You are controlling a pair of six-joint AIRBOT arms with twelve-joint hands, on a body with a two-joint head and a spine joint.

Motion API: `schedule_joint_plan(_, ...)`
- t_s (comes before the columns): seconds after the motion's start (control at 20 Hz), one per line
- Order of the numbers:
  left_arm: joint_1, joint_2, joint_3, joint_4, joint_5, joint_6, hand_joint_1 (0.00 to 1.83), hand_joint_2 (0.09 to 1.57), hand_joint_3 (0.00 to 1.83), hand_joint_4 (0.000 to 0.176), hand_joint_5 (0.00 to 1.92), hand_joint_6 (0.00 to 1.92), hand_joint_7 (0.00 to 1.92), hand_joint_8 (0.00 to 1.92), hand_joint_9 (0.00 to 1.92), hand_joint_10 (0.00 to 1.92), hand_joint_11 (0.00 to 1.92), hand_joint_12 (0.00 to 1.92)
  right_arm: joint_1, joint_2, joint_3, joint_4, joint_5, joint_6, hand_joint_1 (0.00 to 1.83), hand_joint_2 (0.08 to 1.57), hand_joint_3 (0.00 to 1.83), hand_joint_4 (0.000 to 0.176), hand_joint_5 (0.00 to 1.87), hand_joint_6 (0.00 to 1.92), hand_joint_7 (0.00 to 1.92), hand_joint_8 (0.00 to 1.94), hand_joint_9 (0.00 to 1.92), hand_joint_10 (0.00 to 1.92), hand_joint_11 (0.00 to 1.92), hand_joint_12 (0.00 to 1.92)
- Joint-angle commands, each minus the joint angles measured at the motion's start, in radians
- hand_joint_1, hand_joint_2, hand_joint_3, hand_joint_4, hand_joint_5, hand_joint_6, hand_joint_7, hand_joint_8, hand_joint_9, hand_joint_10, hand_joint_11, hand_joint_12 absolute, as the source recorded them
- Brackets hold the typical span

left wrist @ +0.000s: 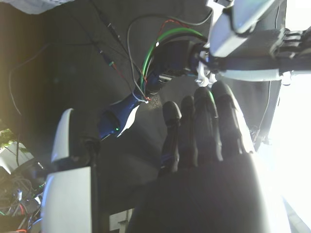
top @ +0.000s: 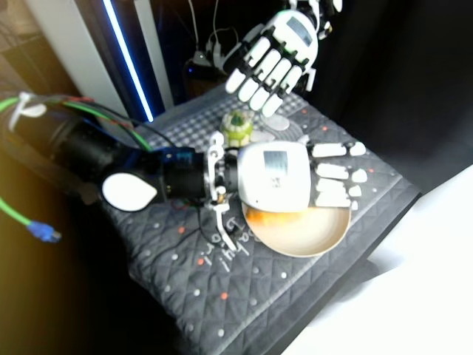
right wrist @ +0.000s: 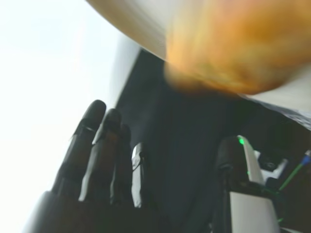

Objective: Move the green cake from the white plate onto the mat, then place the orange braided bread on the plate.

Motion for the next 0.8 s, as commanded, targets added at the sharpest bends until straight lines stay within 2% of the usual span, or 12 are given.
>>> schedule_joint_plan(0.0,-0.002,0.01,-0.007,-0.057,-0.096,-0.004,0.79,1.05,0.0,0.0,0.09,0.61,0.2,0.0,0.18,0.02,0.0,0.43,0.014,0.026,-0.006,0.039,0.118,0.002,0.78,0.82,0.0,0.17,0.1,0.0,0.34,0.0,0.46,0.01,0.27,0.64)
schedule_joint_plan(0.1,0.011,0.022,-0.014,-0.068,-0.096,-0.005,0.79,1.05,0.0,0.0,0.09,0.61,0.2,0.0,0.18,0.02,0.0,0.43,0.014,0.061,-0.04,0.015,0.129,0.002,0.81,0.8,0.0,0.176,0.1,0.0,0.3,0.0,0.45,0.0,0.2,0.8)
schedule_joint_plan(0.2,0.025,0.035,-0.019,-0.082,-0.096,-0.005,0.79,1.05,0.0,0.0,0.09,0.61,0.2,0.0,0.18,0.02,0.0,0.43,0.014,0.133,-0.096,0.001,0.16,0.002,0.73,0.79,0.0,0.156,0.12,0.0,0.29,0.0,0.42,0.0,0.13,0.99)
schedule_joint_plan(0.3,0.028,0.044,-0.022,-0.085,-0.084,-0.005,0.79,1.05,0.0,0.0,0.09,0.61,0.2,0.0,0.18,0.02,0.0,0.43,0.014,0.159,-0.116,0.001,0.175,0.002,0.77,0.76,0.0,0.156,0.12,0.0,0.27,0.0,0.36,0.0,0.07,0.92)
schedule_joint_plan(0.35,0.034,0.055,-0.023,-0.09,-0.07,-0.005,0.79,1.05,0.0,0.0,0.09,0.61,0.2,0.0,0.18,0.02,0.0,0.43,0.014,0.164,-0.122,0.004,0.185,0.002,0.78,0.76,0.0,0.165,0.11,0.0,0.25,0.0,0.31,0.0,0.04,0.85)
schedule_joint_plan(0.4,0.044,0.063,-0.023,-0.101,-0.068,-0.005,0.79,1.05,0.0,0.0,0.09,0.61,0.2,0.0,0.18,0.02,0.0,0.43,0.014,0.167,-0.125,0.006,0.196,0.002,0.77,0.75,0.0,0.151,0.13,0.01,0.25,0.0,0.32,0.01,0.05,0.85)
schedule_joint_plan(0.45,0.057,0.077,-0.023,-0.122,-0.082,-0.005,0.79,1.05,0.0,0.0,0.09,0.61,0.2,0.0,0.18,0.02,0.0,0.43,0.014,0.182,-0.14,0.01,0.217,0.002,0.73,0.75,0.0,0.148,0.14,0.01,0.26,0.01,0.34,0.01,0.07,0.85)
schedule_joint_plan(0.55,0.058,0.092,-0.025,-0.143,-0.09,0.008,0.79,1.05,0.0,0.0,0.09,0.62,0.2,0.0,0.18,0.02,0.0,0.43,0.013,0.217,-0.177,0.013,0.25,0.002,0.73,0.76,0.0,0.155,0.14,0.0,0.27,0.0,0.31,0.0,0.05,0.8)
schedule_joint_plan(0.6,0.054,0.112,-0.035,-0.161,-0.094,0.029,0.79,1.05,0.0,0.0,0.09,0.62,0.2,0.0,0.18,0.02,0.0,0.43,0.013,0.251,-0.212,0.013,0.273,0.002,0.77,0.77,0.0,0.15,0.15,0.0,0.28,0.0,0.31,0.0,0.06,0.79)
schedule_joint_plan(0.65,0.053,0.131,-0.044,-0.173,-0.097,0.047,0.79,1.05,0.0,0.0,0.09,0.62,0.2,0.0,0.18,0.02,0.0,0.43,0.013,0.27,-0.233,0.015,0.278,-0.008,0.76,0.76,0.0,0.137,0.12,0.0,0.27,0.0,0.29,0.0,0.03,0.87)
schedule_joint_plan(0.7,0.055,0.148,-0.051,-0.188,-0.102,0.064,0.79,1.05,0.0,0.0,0.09,0.62,0.2,0.0,0.18,0.02,0.0,0.43,0.013,0.283,-0.248,0.024,0.281,-0.032,0.77,0.74,0.0,0.142,0.11,0.0,0.27,0.0,0.28,0.0,0.01,0.92)
schedule_joint_plan(0.75,0.061,0.158,-0.055,-0.202,-0.11,0.076,0.79,1.05,0.0,0.0,0.09,0.62,0.2,0.0,0.18,0.02,0.0,0.43,0.013,0.292,-0.258,0.032,0.286,-0.045,0.79,0.73,0.0,0.156,0.08,0.0,0.23,0.0,0.23,0.0,0.0,0.84)
